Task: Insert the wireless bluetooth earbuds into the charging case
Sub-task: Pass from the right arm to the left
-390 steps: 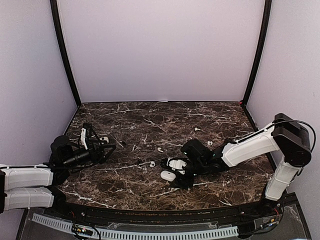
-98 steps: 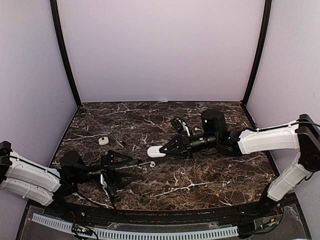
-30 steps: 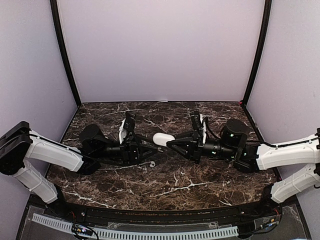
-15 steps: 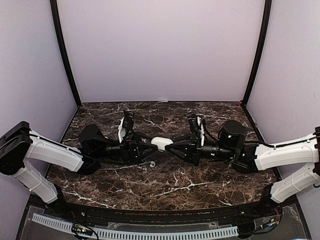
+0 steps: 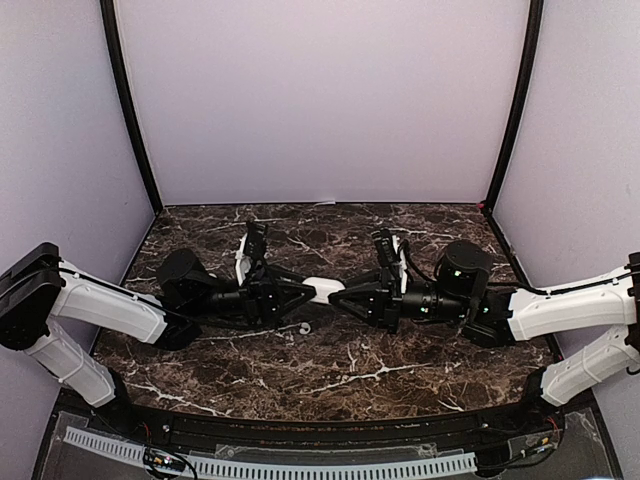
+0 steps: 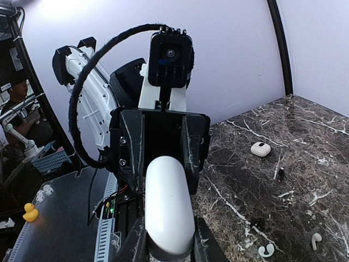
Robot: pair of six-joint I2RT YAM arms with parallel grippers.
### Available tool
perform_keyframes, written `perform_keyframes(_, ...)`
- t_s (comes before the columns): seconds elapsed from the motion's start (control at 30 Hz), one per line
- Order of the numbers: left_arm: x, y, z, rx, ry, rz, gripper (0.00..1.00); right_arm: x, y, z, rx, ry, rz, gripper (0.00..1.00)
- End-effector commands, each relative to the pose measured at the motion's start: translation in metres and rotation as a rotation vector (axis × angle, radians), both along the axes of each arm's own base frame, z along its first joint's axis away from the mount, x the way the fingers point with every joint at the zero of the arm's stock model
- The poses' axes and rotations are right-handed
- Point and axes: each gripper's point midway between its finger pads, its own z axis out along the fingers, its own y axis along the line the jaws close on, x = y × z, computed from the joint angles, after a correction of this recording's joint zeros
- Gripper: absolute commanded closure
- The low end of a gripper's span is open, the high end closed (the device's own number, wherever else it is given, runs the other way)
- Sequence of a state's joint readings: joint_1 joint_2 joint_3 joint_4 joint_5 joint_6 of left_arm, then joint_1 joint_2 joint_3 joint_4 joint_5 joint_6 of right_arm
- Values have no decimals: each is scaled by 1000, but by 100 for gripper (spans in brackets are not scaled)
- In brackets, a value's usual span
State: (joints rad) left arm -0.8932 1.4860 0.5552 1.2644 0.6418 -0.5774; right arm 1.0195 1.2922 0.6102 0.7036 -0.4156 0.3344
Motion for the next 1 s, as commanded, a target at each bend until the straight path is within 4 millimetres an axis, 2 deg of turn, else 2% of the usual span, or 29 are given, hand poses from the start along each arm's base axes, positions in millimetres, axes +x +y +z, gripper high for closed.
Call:
perform_keyframes(0.0,-6,4,10,-37,-46,-5,67,-3,4,26,68,-37,15,89)
perform_keyframes(0.2,-5,4,9,-32,-43,-1,70,-3,5,25,66,-35,16,89)
perform_keyframes(0.23,-5,4,8,-30,-42,-1,68,-3,5,25,67,-36,16,89)
perform_keyframes(0.3,-7,5,8,-33,-48,-5,57,-3,5,25,66,-35,17,89)
perform_keyframes(0.4,-9,6,8,-42,-57,-7,52,-4,5,26,69,-35,21,89)
perform_keyframes(0.47,-8,6,7,-39,-54,-9,55,-4,5,27,70,-36,21,88)
perform_keyframes(0.6,-8,3,6,-31,-55,-17,72,-4,6,27,71,-37,25,88)
perform_keyframes(0.77,-7,2,5,-26,-53,-18,76,-4,6,27,69,-35,26,88)
perform_keyframes(0.9,-8,1,2,-13,-43,-31,51,-4,5,28,74,-35,20,88)
perform_keyframes(0.97,-9,0,0,-8,-39,-41,46,-4,4,29,80,-34,20,88)
